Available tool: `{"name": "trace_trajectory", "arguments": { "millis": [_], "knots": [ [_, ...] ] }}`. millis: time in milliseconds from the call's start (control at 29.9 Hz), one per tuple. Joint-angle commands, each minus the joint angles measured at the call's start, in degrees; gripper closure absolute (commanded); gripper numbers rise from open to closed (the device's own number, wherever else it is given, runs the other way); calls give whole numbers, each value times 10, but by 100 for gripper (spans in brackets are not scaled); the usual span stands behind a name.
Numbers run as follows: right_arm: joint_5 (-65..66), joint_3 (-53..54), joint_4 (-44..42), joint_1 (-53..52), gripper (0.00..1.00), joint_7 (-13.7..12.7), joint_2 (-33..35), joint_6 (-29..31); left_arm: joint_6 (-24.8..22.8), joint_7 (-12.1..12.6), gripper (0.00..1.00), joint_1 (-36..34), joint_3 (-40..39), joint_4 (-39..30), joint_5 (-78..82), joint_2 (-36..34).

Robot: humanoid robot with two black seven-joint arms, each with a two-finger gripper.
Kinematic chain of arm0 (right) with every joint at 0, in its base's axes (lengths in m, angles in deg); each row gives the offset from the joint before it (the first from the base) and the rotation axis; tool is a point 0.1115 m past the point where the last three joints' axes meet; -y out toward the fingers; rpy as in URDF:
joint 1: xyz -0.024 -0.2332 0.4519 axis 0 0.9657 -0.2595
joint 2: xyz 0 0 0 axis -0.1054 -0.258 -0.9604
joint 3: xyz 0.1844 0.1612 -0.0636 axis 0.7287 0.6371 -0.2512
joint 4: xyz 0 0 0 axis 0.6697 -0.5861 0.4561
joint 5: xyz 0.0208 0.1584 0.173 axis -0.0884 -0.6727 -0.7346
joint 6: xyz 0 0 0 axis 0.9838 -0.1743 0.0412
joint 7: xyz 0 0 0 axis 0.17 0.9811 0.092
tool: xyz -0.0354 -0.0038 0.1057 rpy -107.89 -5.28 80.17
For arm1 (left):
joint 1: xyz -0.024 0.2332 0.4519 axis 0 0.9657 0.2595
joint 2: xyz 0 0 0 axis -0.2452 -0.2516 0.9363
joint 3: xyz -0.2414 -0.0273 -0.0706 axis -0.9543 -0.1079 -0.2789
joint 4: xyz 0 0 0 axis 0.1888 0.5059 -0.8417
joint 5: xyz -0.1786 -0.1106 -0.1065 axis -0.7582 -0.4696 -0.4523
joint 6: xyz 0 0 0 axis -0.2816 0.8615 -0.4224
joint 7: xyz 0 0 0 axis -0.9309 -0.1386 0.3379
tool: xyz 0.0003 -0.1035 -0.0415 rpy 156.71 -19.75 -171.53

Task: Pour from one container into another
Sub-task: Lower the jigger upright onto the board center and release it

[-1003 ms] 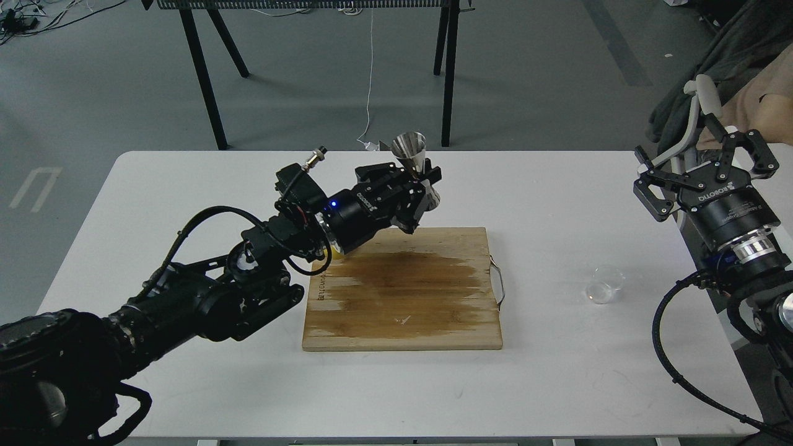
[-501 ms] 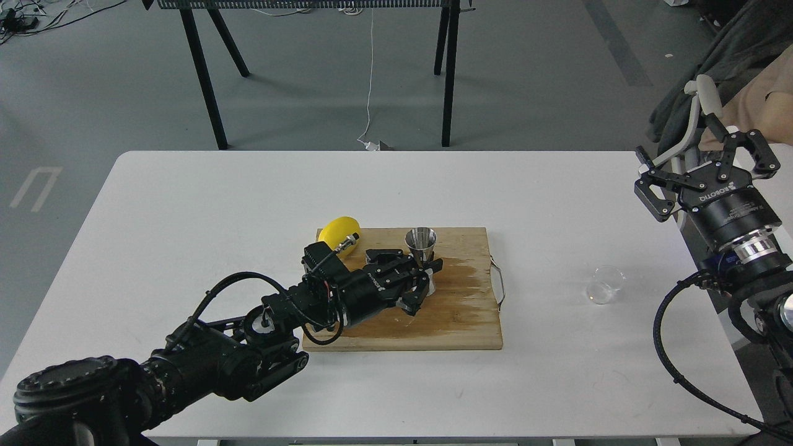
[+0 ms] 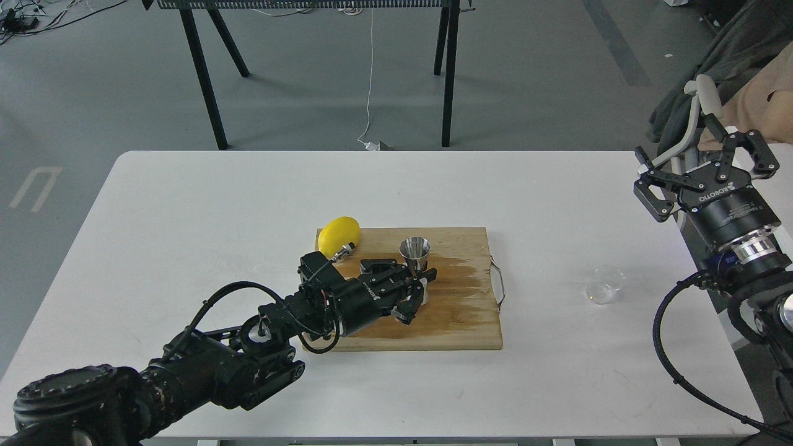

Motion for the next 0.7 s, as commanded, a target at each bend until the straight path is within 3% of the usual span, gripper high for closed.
{"name": "trace_trajectory", "arguments": {
  "millis": [0,368,535,668],
  "knots": [
    [0,0,0,2,1,0,0,0,0,0,78,0,0,0,1,0],
    [0,0,0,2,1,0,0,0,0,0,77,0,0,28,0,0],
    [0,0,0,2,1,0,0,0,0,0,70,0,0,28,0,0],
    [0,1,0,2,1,0,0,0,0,0,54,0,1,28,1,0]
  ]
}}
